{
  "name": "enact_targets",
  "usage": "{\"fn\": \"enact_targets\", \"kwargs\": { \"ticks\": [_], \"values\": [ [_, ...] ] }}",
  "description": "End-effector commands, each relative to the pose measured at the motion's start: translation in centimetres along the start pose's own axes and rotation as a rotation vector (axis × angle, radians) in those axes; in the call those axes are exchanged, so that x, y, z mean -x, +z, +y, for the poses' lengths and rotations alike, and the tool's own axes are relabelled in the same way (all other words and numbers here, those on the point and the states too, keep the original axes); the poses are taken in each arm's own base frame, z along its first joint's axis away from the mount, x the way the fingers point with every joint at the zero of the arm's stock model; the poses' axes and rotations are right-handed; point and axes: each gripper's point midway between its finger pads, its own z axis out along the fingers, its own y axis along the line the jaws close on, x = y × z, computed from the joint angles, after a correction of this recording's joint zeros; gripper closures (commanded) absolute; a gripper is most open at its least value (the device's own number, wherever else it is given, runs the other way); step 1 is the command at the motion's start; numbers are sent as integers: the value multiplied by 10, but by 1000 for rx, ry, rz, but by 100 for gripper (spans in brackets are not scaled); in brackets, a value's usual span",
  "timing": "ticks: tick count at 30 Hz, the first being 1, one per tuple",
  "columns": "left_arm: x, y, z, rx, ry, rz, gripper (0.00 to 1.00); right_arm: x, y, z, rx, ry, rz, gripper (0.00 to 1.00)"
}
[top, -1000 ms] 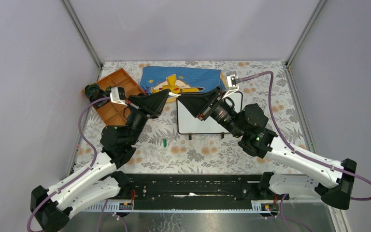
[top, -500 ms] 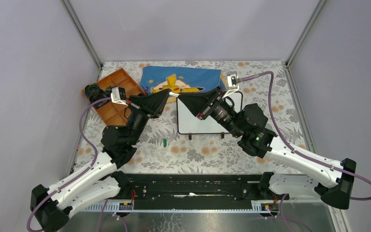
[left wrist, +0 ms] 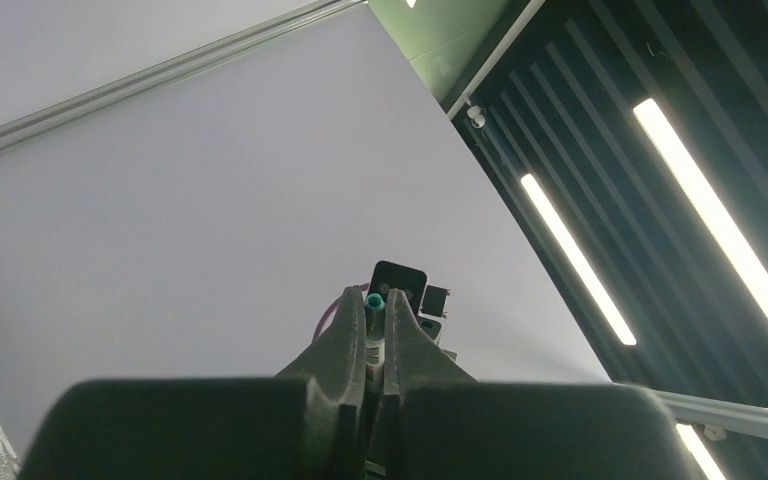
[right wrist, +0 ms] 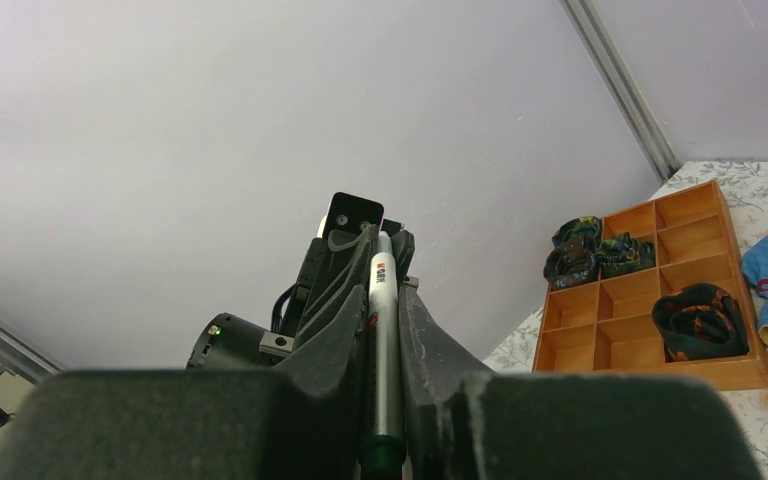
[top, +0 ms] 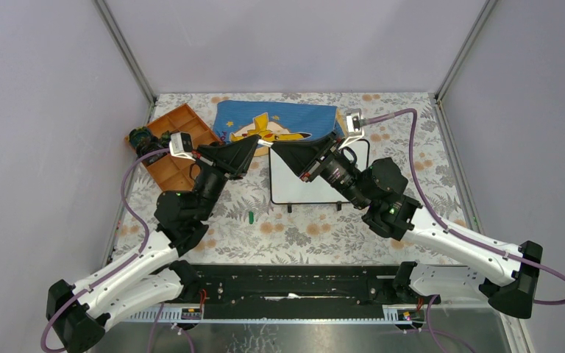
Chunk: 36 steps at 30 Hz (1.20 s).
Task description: Write a sentence on the whiteboard
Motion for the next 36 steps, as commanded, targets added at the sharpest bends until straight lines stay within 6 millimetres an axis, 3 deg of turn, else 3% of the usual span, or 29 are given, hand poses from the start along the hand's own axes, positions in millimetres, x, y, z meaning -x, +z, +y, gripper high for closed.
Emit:
{"fn": "enact_targets", "kwargs": {
  "ticks": [1,11,15,19,24,30,36],
  "values": [
    [-3,-2,4,11,19,9,100,32,0,21,63,16,-109,84],
    [-3,-3,4,10,19,5,100,30,0,21,62,19,-99,75],
    [-3,-3,5,12,18,4,100,29,1,21,65,17,-94,66],
    [-3,-4,5,12,17,4,100,30,1,21,63,19,-99,67],
    [-1,-4,4,11,17,-3,100,29,1,21,67,17,-93,74],
    [2,-4,0,3,30,-20,100,24,0,23,80,18,-70,62],
    [5,-3,-3,-3,38,-30,100,20,-2,25,89,12,-47,63]
  ]
}}
